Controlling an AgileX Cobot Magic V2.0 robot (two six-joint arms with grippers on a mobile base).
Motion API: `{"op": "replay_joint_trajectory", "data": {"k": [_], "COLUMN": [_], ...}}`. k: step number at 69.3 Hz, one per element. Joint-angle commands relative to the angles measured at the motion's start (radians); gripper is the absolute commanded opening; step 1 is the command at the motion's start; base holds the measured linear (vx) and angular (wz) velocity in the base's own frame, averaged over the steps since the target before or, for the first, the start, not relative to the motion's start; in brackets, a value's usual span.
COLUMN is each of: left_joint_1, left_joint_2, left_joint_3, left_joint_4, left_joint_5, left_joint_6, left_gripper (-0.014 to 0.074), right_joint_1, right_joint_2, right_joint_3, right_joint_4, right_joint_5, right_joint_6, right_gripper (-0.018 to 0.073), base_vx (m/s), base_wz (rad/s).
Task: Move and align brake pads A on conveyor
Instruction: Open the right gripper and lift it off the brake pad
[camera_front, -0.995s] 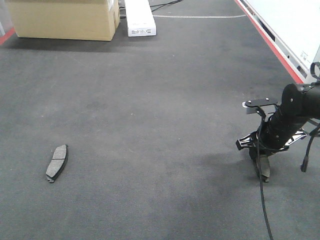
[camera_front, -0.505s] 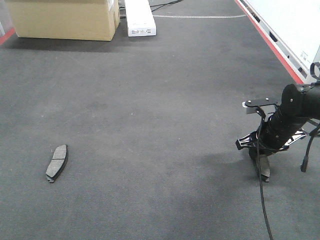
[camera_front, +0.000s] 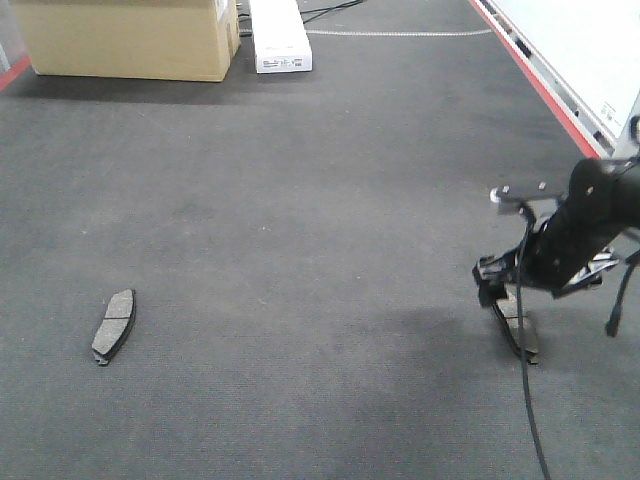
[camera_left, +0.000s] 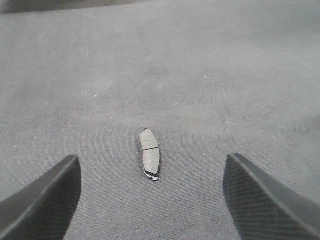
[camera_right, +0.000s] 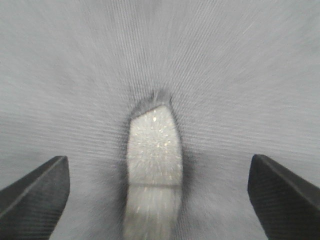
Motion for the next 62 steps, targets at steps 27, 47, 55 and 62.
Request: {"op": "replay_joint_trajectory", "data": {"k": [27, 47, 55, 62], "left_joint_1": [-0.006, -0.006, -0.006, -0.006], "left_joint_2": [0.004, 0.004, 0.004, 0.004], "left_joint_3": [-0.020, -0.020, -0.020, -0.020], "left_joint_4": [-0.008, -0.008, -0.008, -0.008], "left_joint_5": [-0.062, -0.062, -0.062, -0.062], "left_joint_6": [0.000, 0.000, 0.000, 0.000], "left_gripper": [0.0540, 0.0540, 0.0540, 0.0540], "right_joint_1": [-0.005, -0.005, -0.005, -0.005], "right_joint_2": [-0.499, -0.828, -0.962, -1.060], "right_joint_3": [-0.035, 0.131, 0.261, 0.354], "right_joint_4": [0.056, 0.055, 0.049, 0.047], "right_joint_5": [0.024, 0.018, -0.040, -0.086], "right_joint_6": [-0.011, -0.019, -0.019, -0.021], "right_gripper": [0.0654, 0.0645, 0.0642, 0.0638], "base_vx": [0.00, 0.00, 0.00, 0.00], "base_wz": [0.00, 0.00, 0.00, 0.00]}}
